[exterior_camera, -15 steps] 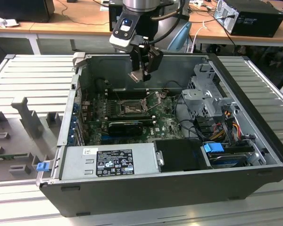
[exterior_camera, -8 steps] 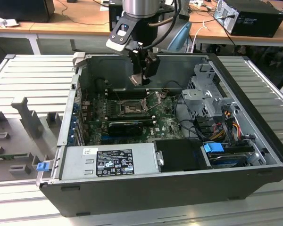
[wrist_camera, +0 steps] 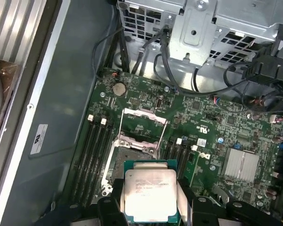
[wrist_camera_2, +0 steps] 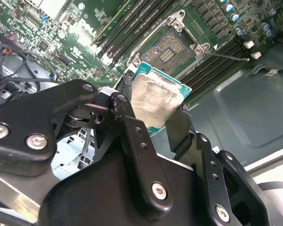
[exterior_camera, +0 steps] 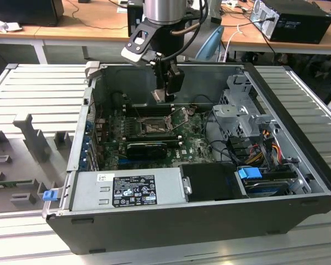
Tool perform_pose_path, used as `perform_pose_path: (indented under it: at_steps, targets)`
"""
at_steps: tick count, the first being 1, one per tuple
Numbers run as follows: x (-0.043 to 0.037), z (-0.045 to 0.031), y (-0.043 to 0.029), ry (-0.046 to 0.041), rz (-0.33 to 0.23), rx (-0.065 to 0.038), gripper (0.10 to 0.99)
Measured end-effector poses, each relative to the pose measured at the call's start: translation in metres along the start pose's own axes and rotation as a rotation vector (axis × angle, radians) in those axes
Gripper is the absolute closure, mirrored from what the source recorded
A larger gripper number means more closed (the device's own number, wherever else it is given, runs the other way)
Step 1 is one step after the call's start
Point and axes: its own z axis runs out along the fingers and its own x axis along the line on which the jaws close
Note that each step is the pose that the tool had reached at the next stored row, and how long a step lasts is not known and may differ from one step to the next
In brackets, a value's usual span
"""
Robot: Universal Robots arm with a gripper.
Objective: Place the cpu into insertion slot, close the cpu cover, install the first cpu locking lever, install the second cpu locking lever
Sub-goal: 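Place the cpu into insertion slot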
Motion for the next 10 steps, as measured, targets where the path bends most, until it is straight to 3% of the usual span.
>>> perform_pose_path:
  at_steps: [10]
  targets:
    - [0.0000,0.0042,-0.0004,-0.0001,0.000,0.000,0.557]
